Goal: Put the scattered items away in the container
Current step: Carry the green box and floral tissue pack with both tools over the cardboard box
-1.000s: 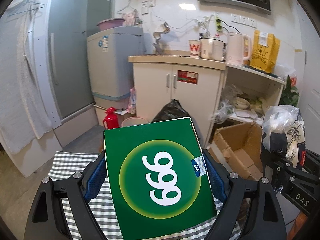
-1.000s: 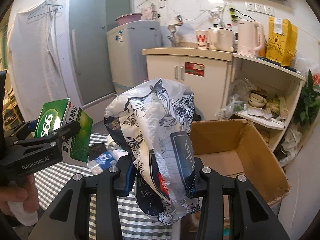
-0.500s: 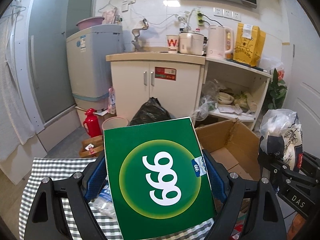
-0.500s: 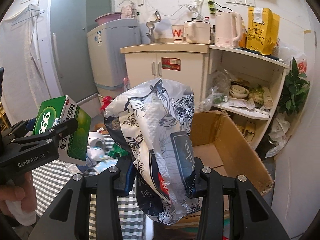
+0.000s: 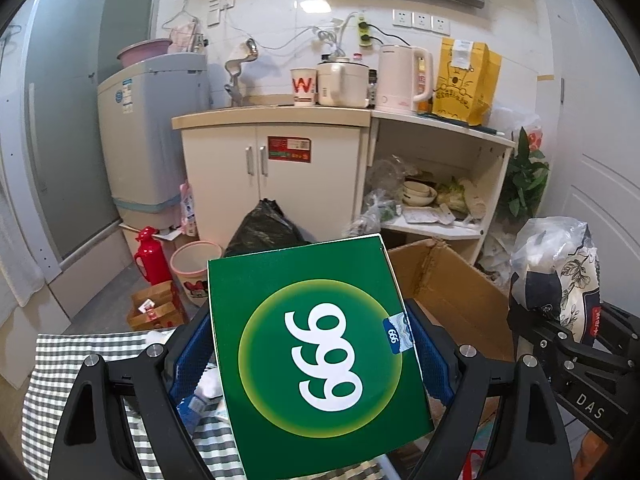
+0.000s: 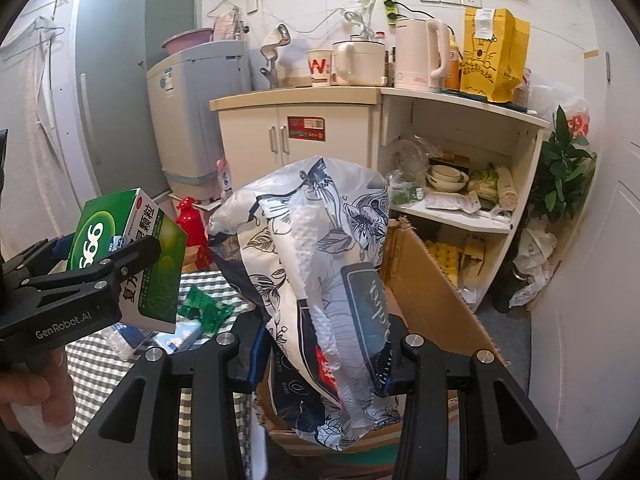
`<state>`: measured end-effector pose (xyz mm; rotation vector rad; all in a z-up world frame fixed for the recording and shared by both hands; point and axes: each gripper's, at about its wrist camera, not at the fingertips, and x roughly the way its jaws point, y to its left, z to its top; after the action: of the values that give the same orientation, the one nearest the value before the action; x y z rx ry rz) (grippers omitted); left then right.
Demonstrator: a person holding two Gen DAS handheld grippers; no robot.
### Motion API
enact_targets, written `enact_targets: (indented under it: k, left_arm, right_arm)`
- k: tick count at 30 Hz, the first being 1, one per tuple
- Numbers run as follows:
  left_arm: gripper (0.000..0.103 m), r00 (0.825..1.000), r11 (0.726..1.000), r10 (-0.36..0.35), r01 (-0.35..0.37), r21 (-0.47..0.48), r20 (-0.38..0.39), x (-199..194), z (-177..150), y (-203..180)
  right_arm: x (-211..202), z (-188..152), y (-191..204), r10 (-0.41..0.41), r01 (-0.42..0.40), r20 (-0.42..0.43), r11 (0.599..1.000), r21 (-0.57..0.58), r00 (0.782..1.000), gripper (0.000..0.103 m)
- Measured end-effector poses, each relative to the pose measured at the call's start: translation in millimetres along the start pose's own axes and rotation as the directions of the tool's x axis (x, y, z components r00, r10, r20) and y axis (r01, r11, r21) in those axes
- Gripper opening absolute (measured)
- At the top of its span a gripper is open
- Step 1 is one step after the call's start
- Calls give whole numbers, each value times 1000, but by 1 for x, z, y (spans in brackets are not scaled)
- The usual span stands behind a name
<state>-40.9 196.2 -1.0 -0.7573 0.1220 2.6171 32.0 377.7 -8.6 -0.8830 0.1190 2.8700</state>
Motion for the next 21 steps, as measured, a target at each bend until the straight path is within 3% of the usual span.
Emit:
enact_targets:
  k: [21]
  left_arm:
    - [88,989,990,-132,135,44,-71,54,6,-67]
  right_arm:
    - [27,-1,-57,-78,82,-69,995,48,995,42]
